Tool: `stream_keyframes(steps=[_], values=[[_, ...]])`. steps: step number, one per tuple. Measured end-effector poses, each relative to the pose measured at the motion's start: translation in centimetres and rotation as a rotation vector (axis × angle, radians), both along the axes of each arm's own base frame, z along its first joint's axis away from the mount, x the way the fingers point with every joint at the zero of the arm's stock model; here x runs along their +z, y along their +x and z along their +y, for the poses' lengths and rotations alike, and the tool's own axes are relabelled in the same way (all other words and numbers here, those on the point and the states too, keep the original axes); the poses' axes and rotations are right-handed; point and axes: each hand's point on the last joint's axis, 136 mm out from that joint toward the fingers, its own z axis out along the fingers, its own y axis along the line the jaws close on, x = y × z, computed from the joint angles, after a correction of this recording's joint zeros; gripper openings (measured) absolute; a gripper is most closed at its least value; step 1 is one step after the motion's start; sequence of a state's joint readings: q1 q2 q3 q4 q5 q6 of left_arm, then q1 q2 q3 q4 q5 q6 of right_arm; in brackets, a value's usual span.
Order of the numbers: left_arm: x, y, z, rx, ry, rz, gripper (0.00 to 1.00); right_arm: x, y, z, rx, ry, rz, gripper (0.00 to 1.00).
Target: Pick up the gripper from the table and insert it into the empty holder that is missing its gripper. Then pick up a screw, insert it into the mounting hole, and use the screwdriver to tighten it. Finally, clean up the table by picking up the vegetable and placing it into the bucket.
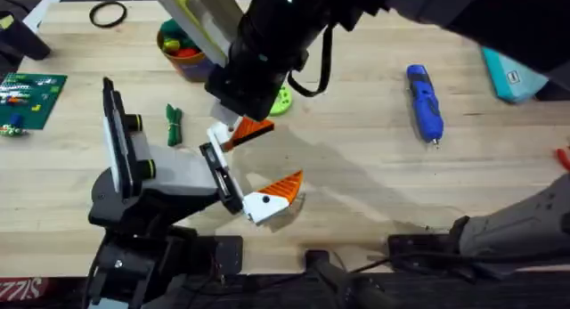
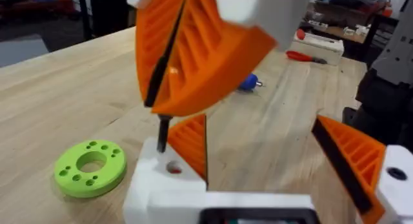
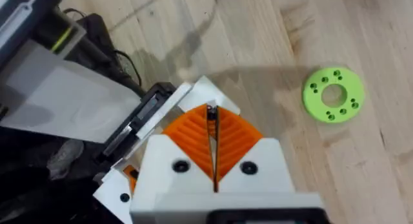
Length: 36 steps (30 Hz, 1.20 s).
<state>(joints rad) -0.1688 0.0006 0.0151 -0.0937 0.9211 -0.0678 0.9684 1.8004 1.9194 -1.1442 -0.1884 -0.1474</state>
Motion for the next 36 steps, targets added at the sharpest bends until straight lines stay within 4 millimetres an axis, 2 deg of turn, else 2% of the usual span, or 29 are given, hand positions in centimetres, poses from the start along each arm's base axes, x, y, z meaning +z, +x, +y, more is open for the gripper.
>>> stream_keyframes(steps=[36], values=[[0.00,0.00,0.00,0.000,0.000,0.000,0.986,-0.05,-0.96,-0.04,-0.011,0.006,0.064,0.004]])
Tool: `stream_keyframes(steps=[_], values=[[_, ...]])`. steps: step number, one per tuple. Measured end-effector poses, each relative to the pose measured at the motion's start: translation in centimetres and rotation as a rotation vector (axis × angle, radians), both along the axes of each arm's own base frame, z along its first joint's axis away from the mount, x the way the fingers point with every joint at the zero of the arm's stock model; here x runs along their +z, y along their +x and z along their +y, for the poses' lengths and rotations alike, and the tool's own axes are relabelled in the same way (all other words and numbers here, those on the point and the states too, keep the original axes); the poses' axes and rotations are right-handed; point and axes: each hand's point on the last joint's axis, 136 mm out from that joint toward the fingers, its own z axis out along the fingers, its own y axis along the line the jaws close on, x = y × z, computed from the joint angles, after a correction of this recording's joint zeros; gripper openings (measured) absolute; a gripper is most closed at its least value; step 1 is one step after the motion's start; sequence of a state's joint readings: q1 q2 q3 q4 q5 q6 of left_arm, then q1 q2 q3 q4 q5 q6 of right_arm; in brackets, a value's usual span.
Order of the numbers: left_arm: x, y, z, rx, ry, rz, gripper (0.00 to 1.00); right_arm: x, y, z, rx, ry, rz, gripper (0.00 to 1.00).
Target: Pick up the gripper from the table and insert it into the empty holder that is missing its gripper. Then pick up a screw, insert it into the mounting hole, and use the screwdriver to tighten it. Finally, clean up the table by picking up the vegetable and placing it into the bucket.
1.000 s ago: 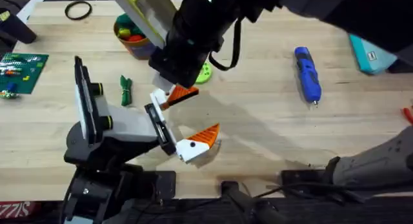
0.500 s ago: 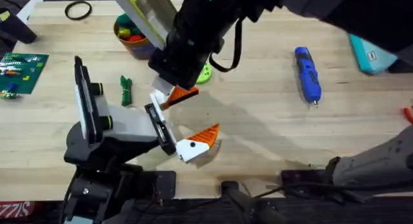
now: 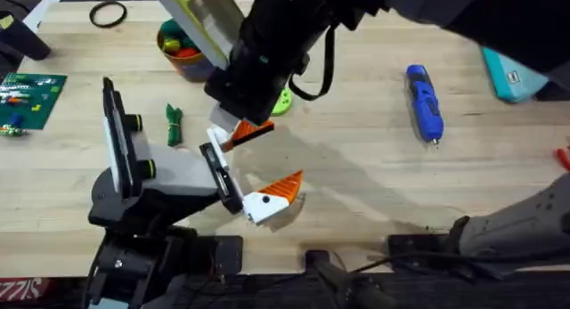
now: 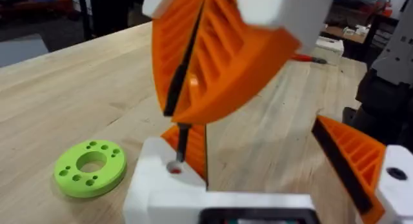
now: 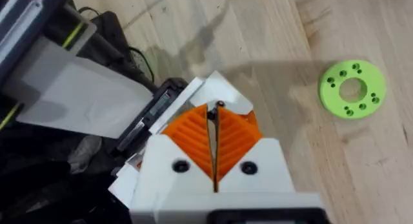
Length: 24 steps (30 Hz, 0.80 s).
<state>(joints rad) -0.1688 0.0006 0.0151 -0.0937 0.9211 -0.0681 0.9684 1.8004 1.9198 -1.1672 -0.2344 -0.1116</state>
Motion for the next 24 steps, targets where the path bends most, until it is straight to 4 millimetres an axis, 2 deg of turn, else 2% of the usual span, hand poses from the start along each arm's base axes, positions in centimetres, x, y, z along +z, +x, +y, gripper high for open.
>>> stream_keyframes(steps=[13,20,24], values=[[0.0,0.0,0.0,0.000,0.000,0.000,0.986,-0.1,0.0,0.0,0.000,-0.001,0.001,0.004],[0.0,0.0,0.0,0.000,-0.002,0.005,0.986,-1.4,0.2,0.4,0.001,-0.025,0.022,0.004],[0.0,0.0,0.0,0.000,-0.004,0.008,0.986,-1.5,0.3,0.6,0.003,-0.022,0.024,0.004]])
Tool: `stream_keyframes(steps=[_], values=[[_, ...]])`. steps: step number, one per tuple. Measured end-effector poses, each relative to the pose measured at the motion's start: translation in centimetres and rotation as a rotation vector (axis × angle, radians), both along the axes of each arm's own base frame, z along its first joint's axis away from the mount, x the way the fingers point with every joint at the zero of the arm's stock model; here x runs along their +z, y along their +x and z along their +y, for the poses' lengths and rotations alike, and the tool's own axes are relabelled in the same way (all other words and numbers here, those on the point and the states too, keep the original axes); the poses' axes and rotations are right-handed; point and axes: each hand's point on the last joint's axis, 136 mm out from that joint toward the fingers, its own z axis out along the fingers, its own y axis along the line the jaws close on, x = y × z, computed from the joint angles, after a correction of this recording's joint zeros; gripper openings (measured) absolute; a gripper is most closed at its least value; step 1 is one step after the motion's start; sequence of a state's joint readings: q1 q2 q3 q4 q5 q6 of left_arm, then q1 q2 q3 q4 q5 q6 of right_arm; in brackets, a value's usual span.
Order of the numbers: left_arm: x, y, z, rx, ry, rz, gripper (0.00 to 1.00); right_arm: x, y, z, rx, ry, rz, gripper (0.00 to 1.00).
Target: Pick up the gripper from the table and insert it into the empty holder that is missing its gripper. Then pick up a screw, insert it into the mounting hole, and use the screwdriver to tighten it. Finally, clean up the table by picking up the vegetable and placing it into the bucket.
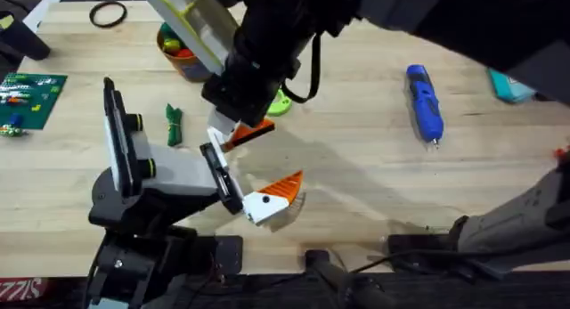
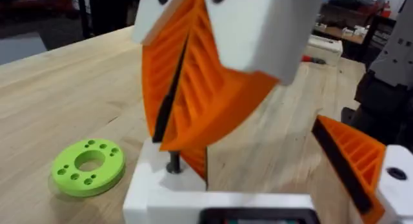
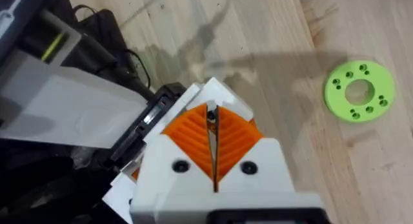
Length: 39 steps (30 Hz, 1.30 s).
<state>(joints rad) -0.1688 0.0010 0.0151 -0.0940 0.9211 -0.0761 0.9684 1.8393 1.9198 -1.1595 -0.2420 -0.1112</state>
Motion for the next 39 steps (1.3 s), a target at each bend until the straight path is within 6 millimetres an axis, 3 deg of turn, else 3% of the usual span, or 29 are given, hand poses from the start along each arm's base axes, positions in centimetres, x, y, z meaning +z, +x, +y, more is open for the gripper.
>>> stream_keyframes(steps=[39], values=[[0.01,0.00,0.00,0.000,-0.003,0.005,0.986,-0.39,-0.20,-0.78,-0.009,-0.038,0.009,0.004]])
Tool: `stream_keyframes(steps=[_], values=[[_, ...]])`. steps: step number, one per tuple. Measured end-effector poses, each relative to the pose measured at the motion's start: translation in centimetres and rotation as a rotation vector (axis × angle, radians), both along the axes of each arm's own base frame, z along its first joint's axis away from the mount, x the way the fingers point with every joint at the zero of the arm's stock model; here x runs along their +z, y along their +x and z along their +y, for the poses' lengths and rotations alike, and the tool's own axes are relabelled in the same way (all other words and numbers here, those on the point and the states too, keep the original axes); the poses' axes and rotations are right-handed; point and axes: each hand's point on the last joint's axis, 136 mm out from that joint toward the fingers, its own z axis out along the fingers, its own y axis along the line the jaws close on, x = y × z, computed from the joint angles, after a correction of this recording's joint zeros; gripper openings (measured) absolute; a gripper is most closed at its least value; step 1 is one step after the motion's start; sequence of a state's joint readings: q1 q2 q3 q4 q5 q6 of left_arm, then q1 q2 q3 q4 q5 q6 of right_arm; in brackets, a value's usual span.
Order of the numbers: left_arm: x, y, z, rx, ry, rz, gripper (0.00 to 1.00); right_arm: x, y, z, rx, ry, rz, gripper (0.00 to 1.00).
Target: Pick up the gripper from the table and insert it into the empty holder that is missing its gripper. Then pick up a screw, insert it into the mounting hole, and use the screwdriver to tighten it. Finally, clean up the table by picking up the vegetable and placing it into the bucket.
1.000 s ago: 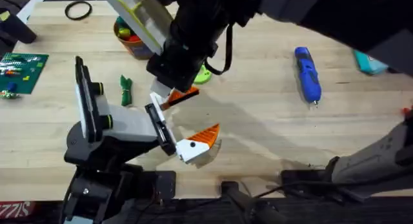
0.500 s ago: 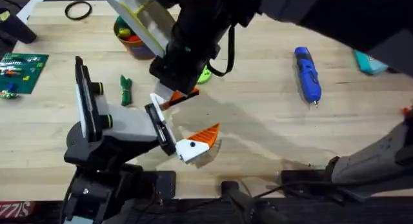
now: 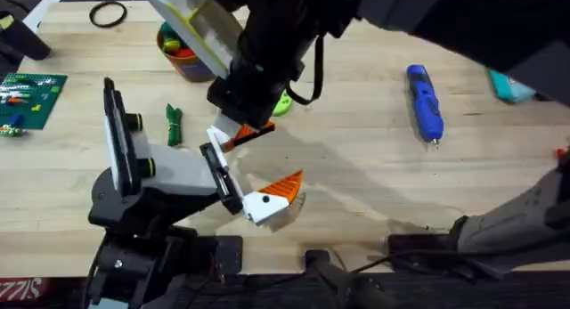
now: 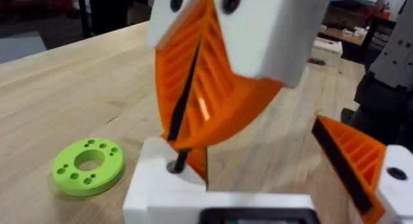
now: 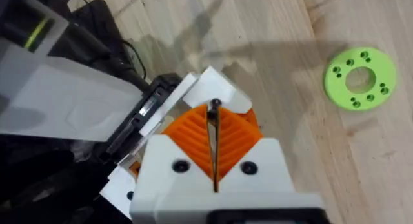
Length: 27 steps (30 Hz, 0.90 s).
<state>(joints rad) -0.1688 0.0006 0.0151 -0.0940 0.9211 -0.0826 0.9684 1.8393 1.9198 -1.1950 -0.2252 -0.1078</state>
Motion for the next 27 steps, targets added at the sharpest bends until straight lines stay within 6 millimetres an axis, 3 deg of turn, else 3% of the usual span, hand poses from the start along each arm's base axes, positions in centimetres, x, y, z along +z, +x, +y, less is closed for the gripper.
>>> stream_keyframes(steps=[18,19,22,26,27], values=[[-0.1,0.1,0.0,0.002,-0.004,0.017,0.986,-1.6,0.3,0.5,-0.006,-0.030,0.020,0.004],[-0.1,0.1,0.0,0.002,-0.004,0.017,0.986,-1.6,0.3,0.5,-0.009,-0.030,0.021,0.036],[-0.1,0.1,0.0,0.004,-0.004,0.018,0.986,-1.6,0.1,0.5,-0.010,-0.032,0.027,0.280],[-0.1,0.1,0.1,0.007,-0.008,0.023,0.986,-1.7,0.3,0.3,-0.016,-0.044,0.015,0.856],[-0.1,0.1,0.1,0.007,-0.008,0.022,0.986,-1.7,0.6,0.2,-0.024,-0.048,0.010,0.944]])
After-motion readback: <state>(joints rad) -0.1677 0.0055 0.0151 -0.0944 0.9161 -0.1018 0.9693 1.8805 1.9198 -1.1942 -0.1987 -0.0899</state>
